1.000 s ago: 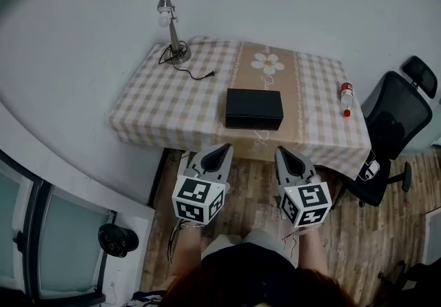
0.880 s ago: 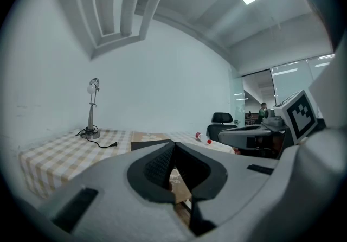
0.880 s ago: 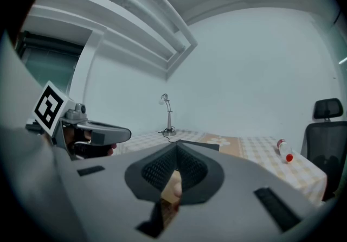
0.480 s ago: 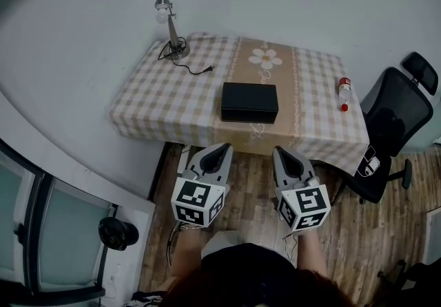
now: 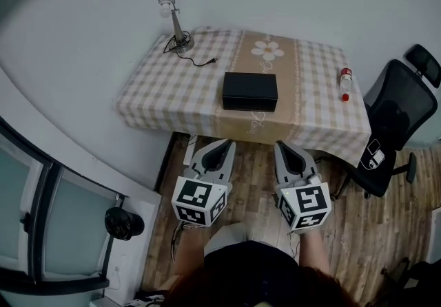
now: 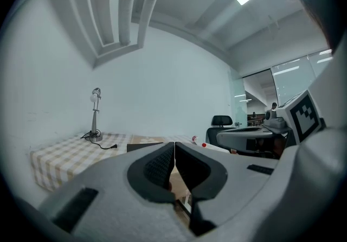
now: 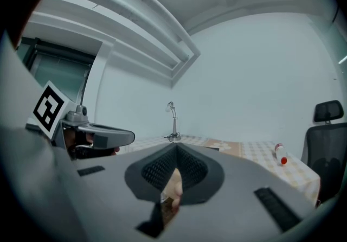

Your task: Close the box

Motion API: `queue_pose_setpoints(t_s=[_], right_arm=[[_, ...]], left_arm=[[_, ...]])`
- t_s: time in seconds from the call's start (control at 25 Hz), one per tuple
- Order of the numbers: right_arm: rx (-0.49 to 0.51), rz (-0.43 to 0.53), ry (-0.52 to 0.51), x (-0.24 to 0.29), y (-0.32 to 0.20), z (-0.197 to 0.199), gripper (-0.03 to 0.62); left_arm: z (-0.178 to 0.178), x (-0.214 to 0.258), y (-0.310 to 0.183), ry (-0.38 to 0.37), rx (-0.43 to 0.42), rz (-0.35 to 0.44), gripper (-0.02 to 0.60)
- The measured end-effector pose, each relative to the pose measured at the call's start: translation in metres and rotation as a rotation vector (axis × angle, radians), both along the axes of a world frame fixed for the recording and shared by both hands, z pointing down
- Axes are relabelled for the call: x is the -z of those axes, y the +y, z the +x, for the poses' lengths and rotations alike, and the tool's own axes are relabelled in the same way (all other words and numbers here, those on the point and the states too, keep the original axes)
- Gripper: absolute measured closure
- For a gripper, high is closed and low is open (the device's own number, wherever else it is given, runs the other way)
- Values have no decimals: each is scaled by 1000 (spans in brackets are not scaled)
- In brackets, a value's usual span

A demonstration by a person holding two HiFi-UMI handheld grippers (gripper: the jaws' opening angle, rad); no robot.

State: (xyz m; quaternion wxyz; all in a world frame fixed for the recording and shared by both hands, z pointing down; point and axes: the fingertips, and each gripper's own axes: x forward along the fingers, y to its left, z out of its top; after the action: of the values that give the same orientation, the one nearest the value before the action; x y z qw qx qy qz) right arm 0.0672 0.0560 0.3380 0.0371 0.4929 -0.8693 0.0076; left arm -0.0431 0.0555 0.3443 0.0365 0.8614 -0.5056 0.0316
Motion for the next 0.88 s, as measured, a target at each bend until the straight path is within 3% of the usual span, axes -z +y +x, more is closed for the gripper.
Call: queue_pose_setpoints(t_s=[0.88], right_arm=[[15, 33, 59, 7, 46, 6, 579]], left_arm=[[25, 11, 51, -26, -9, 29, 555]])
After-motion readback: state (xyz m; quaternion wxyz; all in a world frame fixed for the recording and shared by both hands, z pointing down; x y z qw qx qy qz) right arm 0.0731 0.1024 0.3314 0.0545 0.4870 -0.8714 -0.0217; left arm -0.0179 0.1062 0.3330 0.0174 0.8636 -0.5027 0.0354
